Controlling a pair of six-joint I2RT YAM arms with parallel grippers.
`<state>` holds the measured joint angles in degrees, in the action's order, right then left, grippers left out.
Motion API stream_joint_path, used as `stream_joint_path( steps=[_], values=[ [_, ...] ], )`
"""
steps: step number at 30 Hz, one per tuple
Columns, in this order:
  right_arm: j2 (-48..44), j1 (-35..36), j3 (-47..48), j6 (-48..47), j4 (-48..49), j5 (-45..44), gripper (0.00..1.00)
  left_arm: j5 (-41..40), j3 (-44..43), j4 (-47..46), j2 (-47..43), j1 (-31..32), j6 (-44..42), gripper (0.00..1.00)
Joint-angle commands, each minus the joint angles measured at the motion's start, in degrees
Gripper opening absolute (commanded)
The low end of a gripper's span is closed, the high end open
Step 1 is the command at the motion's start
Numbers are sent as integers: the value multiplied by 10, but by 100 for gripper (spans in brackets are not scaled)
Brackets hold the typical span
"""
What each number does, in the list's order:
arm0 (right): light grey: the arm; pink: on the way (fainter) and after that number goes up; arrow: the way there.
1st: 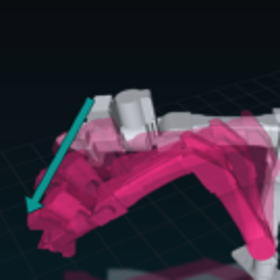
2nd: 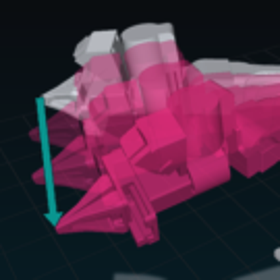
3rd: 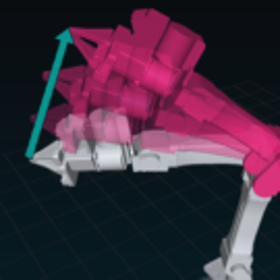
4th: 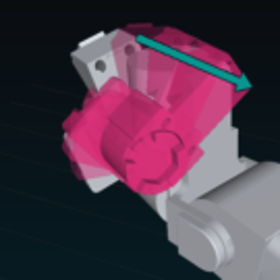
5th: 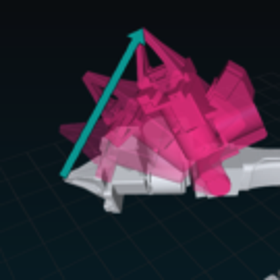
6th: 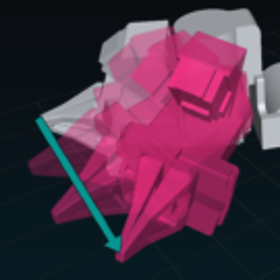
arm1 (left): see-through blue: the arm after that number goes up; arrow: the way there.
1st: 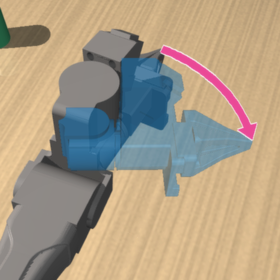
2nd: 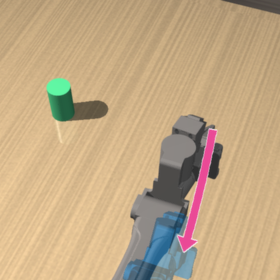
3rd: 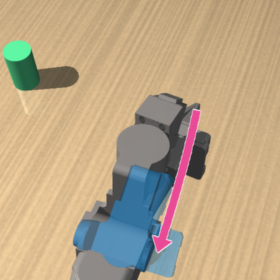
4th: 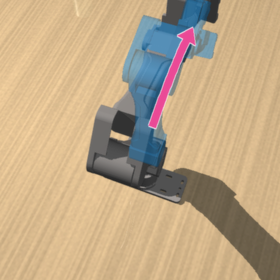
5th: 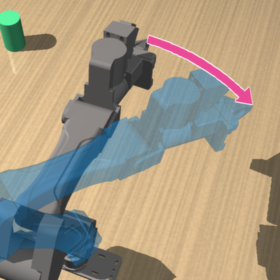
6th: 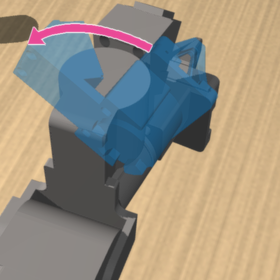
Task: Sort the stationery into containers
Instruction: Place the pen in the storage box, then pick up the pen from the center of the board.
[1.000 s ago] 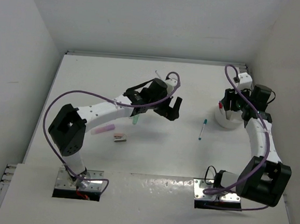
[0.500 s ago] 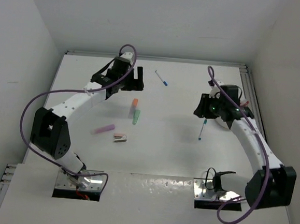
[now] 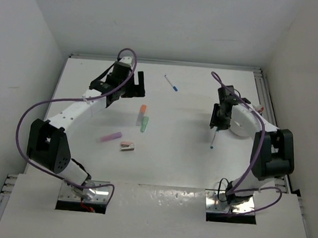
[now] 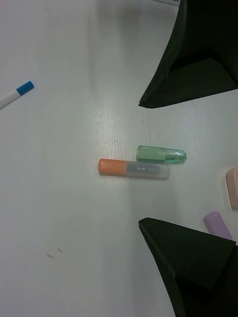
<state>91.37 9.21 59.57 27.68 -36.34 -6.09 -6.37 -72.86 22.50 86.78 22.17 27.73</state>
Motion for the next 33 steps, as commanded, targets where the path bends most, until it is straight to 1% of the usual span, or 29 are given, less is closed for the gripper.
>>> stream_joint_path(
  steps=[1,8,16,20,22,25,26,28,30,31,33],
  values=[
    [30,-17,34,3,8,-24,35,6,1,-14,-6,-10,9,100],
    [86,-30,53,-14,25,-24,33,14,2,-15,-5,-22,9,100],
    [137,-37,84,-24,7,-16,33,26,1,-17,4,-26,15,100],
    [159,-38,89,-30,11,-34,33,34,-11,-6,8,-30,21,100],
    [163,-39,91,-26,7,-39,35,36,-12,-7,7,-30,21,100],
    [165,-41,92,-24,4,-37,40,37,-14,-6,7,-32,22,100],
    [166,-41,92,-24,5,-36,40,37,-13,-6,8,-32,23,100],
    [173,-41,93,-26,5,-31,38,42,-13,-8,12,-34,22,99],
    [182,-43,97,-32,5,-16,32,45,-14,-11,15,-35,23,99],
    [184,-42,99,-35,2,-11,28,48,-14,-13,15,-35,23,99],
    [188,-42,100,-35,5,-3,24,54,-15,-14,17,-37,22,99]
  ],
)
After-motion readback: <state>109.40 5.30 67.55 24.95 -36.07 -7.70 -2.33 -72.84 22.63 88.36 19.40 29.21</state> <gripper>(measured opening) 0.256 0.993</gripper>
